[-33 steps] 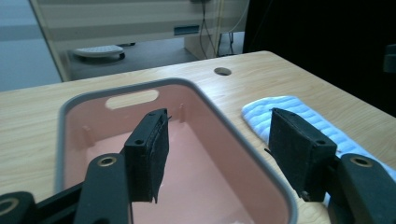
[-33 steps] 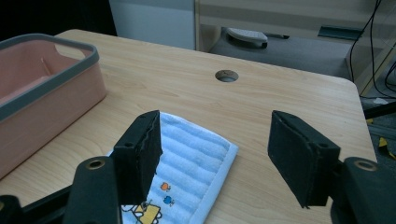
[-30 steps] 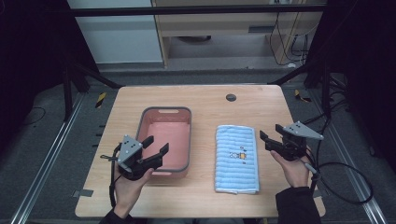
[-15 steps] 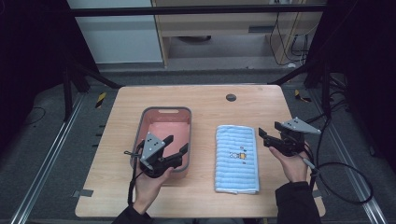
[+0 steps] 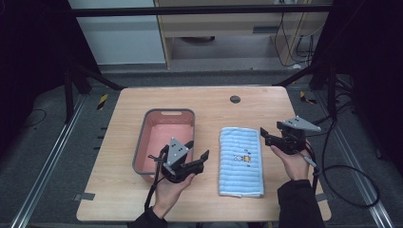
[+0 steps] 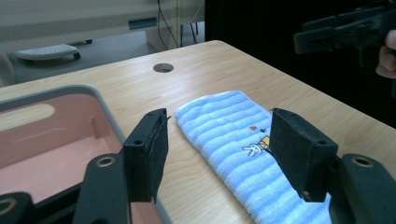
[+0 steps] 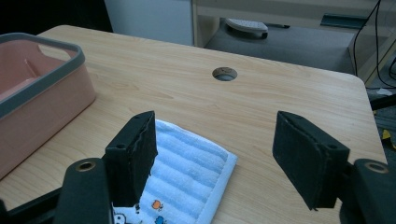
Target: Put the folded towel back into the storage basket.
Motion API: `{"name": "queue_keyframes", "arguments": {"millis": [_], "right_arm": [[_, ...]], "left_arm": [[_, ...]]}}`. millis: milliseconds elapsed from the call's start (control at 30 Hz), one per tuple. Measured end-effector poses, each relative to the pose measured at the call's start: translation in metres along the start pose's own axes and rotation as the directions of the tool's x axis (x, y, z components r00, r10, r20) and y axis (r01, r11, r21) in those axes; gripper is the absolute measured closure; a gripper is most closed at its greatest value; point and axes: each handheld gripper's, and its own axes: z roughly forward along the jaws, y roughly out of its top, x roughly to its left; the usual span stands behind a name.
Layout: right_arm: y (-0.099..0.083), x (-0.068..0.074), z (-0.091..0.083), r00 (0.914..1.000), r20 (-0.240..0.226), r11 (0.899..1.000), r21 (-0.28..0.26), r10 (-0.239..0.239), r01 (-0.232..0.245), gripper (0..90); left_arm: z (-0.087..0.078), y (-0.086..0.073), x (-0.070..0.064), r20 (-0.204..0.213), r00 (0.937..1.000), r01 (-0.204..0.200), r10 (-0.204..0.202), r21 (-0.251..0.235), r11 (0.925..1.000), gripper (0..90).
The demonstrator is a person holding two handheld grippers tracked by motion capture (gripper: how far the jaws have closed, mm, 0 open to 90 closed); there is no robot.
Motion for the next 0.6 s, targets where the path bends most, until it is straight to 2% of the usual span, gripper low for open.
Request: {"name": "queue_keyframes", "arguments": {"millis": [300, 600], "right_arm": [[0.0, -0.009, 0.011, 0.9996, 0.028, 1.0, 0.009, 0.011, -0.011, 30.3], [-0.002, -0.016, 0.023, 0.9993, 0.025, 0.999, 0.018, 0.03, -0.03, 32.7]], "left_arm": [[0.018, -0.008, -0.013, 0.023, 0.9997, 0.002, -0.002, 0.026, 0.9997, 37.4], [0.034, -0.019, -0.023, 0.031, 0.9995, 0.005, -0.007, 0.057, 0.9984, 38.1]]}}
